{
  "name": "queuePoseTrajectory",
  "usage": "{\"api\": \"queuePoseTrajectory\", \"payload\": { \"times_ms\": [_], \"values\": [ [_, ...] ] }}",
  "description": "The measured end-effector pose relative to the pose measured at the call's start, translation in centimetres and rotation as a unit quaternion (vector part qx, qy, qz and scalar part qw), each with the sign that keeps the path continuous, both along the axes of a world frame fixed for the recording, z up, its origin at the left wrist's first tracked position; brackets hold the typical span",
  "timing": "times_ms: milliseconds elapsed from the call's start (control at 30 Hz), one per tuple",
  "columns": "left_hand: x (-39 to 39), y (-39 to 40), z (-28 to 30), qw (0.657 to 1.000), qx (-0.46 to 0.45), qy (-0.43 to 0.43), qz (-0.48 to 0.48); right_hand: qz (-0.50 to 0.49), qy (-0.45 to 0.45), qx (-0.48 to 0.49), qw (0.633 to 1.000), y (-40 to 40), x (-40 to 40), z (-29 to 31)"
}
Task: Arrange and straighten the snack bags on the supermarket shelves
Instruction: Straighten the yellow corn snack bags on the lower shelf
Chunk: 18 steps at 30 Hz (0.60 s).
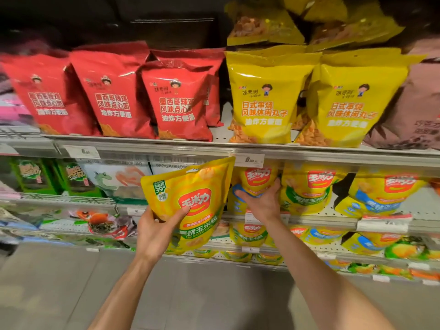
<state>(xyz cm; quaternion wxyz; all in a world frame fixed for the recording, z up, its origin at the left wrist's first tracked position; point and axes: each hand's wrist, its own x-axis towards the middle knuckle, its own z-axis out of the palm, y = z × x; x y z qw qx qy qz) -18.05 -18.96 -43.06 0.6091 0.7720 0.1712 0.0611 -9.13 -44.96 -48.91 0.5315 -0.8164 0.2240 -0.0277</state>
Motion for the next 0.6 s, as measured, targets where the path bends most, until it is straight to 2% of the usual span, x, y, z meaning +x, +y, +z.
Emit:
{"api": "queuePoseTrajectory", "payload": {
  "times_ms": [200,333,600],
  "values": [
    [0.3,1.3,-0.3,1.000,0.000,0.001,-0.008,-0.029,0.037,-0.077,0.996,1.2,1.5,-0.7],
    [0.5,2.0,-0.4,1.000,-0.002,0.001,-0.004,-0.055,0.009,-0.087,0.995,0.7,2.0,-1.0],
    [0.7,2.8,-0.5,1.000,0.002,-0.003,-0.010,-0.045,-0.020,-0.100,0.994,0.2,2.1,-1.4]
  ]
}}
